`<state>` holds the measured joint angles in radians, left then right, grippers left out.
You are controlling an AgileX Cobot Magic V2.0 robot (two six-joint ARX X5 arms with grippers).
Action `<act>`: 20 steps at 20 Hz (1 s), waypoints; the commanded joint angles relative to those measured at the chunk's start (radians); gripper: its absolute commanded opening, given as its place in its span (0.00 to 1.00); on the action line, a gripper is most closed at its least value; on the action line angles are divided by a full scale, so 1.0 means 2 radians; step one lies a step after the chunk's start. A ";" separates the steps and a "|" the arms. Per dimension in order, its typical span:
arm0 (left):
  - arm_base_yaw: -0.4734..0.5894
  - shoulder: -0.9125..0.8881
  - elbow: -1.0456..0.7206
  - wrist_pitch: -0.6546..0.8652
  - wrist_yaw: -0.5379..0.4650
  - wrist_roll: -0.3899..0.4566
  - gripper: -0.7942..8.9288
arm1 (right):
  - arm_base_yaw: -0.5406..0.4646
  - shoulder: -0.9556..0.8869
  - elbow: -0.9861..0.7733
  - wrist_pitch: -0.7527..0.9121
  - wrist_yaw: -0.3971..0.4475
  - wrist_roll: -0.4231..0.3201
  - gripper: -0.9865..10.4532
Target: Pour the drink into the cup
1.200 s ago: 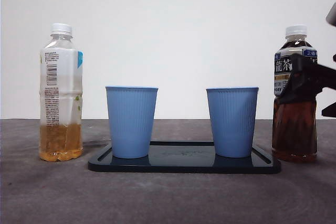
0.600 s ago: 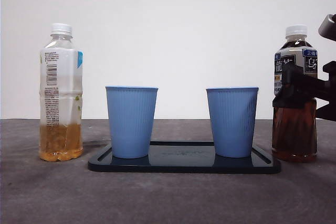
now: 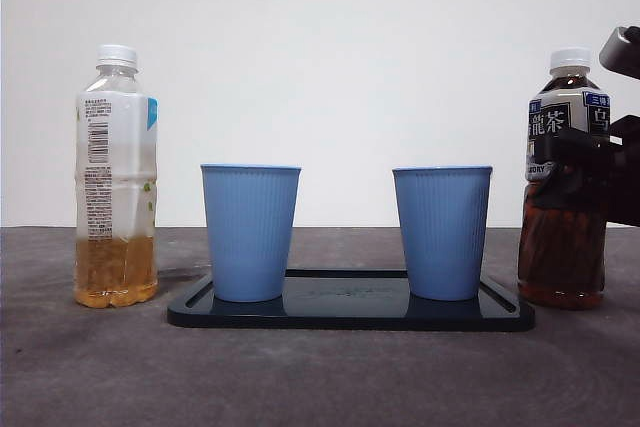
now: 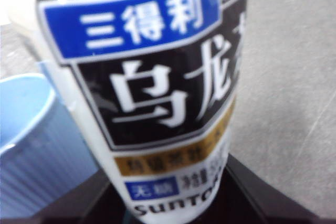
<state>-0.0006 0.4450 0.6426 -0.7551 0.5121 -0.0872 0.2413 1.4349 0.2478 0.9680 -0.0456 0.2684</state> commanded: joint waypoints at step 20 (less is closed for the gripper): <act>-0.015 -0.005 0.009 0.011 0.002 0.021 0.56 | 0.006 -0.217 0.332 -0.685 0.074 -0.287 0.20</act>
<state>-0.0292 0.4351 0.6426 -0.7441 0.5121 -0.0647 0.2497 1.0069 0.8730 -0.4446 0.0883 -0.2279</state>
